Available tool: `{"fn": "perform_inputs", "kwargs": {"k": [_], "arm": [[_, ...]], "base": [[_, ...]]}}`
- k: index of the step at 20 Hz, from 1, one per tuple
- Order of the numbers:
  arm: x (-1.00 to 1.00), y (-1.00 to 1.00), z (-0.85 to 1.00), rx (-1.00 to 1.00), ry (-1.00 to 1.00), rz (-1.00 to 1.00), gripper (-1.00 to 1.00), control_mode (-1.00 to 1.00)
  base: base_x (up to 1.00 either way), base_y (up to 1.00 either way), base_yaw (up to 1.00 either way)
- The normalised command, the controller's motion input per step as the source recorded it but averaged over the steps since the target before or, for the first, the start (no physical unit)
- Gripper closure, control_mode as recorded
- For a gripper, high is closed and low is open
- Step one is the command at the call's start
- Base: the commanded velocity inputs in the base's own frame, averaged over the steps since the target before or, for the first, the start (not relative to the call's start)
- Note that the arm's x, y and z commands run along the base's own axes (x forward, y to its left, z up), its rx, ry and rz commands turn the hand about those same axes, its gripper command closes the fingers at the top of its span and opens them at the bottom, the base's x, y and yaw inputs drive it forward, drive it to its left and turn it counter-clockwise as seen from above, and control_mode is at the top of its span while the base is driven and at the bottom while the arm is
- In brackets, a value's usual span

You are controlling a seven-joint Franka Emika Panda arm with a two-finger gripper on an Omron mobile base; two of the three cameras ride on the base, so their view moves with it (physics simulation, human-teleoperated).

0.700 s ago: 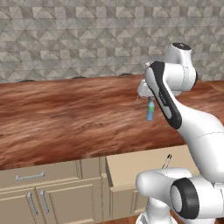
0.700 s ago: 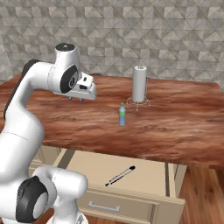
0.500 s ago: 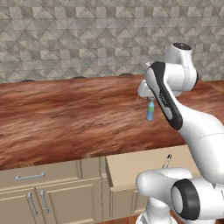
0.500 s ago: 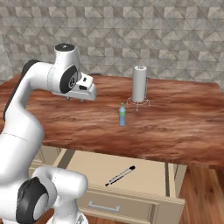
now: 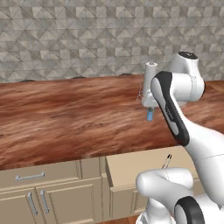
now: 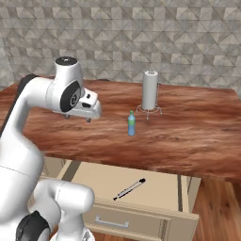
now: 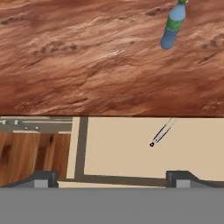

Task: Pick the tongs from the drawer and place it on the counter.

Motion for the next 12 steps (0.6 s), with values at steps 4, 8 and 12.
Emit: {"fn": "perform_inputs", "kwargs": {"k": [4, 8, 12], "arm": [[-0.36, -0.07, -0.36, 0.0, 0.03, 0.02, -1.0, -1.0], [0.0, 0.0, 0.0, 0.0, 0.0, 0.0, -1.0, 1.0], [0.0, 0.0, 0.0, 0.0, 0.0, 0.0, -1.0, 1.0]], "base": [[0.0, 0.0, 0.0], [-0.35, -0.13, 0.01], [-0.39, -0.18, 0.01]]}}
